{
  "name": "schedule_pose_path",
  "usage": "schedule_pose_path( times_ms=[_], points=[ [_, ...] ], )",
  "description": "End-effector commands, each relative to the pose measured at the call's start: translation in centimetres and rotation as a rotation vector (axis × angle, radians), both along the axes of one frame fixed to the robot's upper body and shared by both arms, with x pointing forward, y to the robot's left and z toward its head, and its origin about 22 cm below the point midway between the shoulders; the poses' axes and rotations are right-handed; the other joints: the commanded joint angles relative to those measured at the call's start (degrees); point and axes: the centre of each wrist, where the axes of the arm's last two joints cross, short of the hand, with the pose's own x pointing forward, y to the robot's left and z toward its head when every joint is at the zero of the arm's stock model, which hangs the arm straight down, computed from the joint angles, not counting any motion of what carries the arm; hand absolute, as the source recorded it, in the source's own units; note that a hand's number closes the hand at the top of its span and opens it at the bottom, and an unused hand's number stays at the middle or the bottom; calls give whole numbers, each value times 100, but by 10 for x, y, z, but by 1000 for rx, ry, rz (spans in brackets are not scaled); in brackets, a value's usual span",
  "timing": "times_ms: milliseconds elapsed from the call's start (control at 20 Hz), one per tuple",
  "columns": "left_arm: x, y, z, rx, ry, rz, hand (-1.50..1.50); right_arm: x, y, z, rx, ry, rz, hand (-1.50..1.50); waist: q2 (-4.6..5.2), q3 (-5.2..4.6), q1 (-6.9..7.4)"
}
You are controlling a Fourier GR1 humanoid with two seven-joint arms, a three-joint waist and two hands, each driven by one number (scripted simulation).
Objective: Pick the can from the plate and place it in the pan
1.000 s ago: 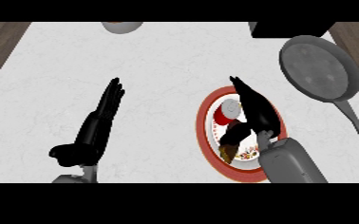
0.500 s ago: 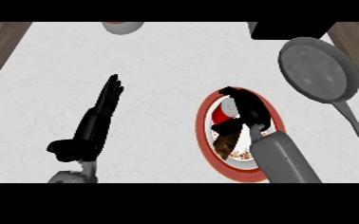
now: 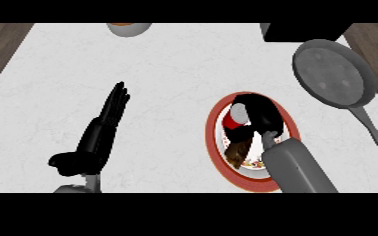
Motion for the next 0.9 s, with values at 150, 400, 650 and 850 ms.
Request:
schedule_pose_path(
  times_ms=[150, 400, 650, 850],
  points=[
    [14, 3, 11, -2, 2, 21, 0, -5, -3, 11, -38, -155, -67, 150, 74, 40, -19],
    [6, 2, 8, 6, 5, 3, 0, 31, 8, 21, -105, -184, -133, 150, 86, 41, 39],
    [6, -2, 6, -1, 12, -7, 0, 40, 22, 62, -184, -339, -221, 150, 75, 39, 18],
    [-6, 10, 2, -1, -4, -4, 0, 26, 22, 96, -166, -546, -290, 150, 43, 38, -20]
  ],
)
